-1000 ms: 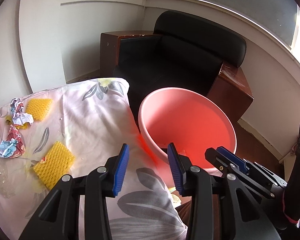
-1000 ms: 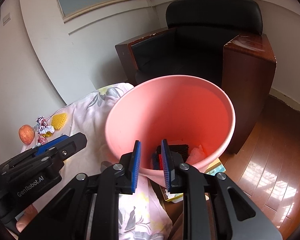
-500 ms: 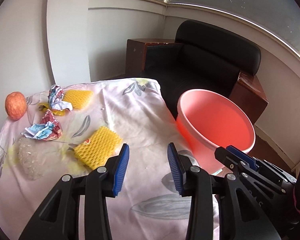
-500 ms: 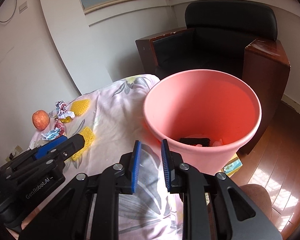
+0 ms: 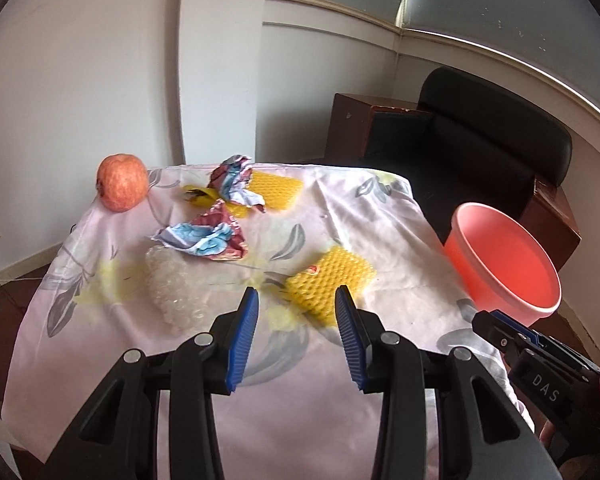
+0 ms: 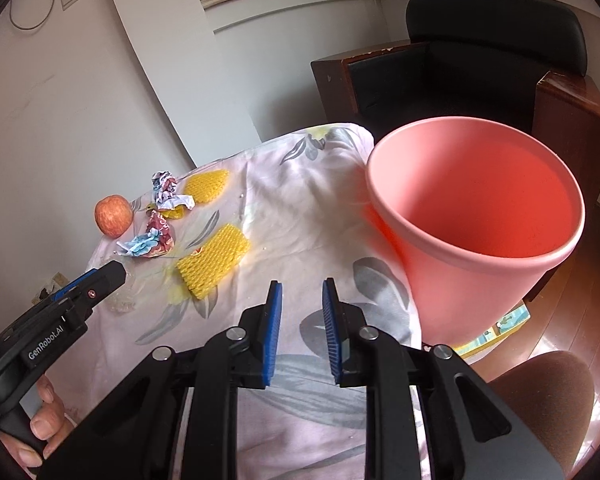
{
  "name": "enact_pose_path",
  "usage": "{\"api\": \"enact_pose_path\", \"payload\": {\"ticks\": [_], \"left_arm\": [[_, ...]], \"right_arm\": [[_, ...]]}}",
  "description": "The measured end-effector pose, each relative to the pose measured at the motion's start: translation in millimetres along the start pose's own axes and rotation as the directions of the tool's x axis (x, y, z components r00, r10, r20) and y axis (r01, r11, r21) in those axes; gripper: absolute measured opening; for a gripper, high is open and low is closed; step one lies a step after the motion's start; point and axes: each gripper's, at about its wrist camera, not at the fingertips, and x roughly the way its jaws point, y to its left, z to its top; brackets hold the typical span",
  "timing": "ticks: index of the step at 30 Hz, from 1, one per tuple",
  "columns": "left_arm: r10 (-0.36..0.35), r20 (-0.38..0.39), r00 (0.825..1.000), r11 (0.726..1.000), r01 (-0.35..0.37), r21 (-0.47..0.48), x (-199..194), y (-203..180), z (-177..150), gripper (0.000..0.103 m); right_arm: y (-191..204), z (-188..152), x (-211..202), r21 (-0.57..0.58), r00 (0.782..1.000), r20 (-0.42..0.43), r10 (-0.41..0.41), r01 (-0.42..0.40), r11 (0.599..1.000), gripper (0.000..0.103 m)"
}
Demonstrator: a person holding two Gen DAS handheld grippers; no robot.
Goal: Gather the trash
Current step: 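Move both open tools back over the remaining trash on the table, then grasp the clear plastic net with the left tool while the right tool grasps the crumpled paper wrapper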
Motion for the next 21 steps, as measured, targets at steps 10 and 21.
{"api": "enact_pose_path", "payload": {"ticks": [10, 21], "left_arm": [[0.093, -0.049, 0.994, 0.981, -0.100, -0.168, 10, 77, -6, 0.045], [0.040, -0.127, 0.991, 0.959, -0.073, -0.273, 42, 102, -5, 0.046]], "right_arm": [[28, 0, 23, -0.041, 0.997, -0.047, 0.056, -0.057, 0.997, 0.021], [60, 1, 46, -0.099, 0.990, -0.092, 0.105, -0.114, 0.989, 0.021]]}}
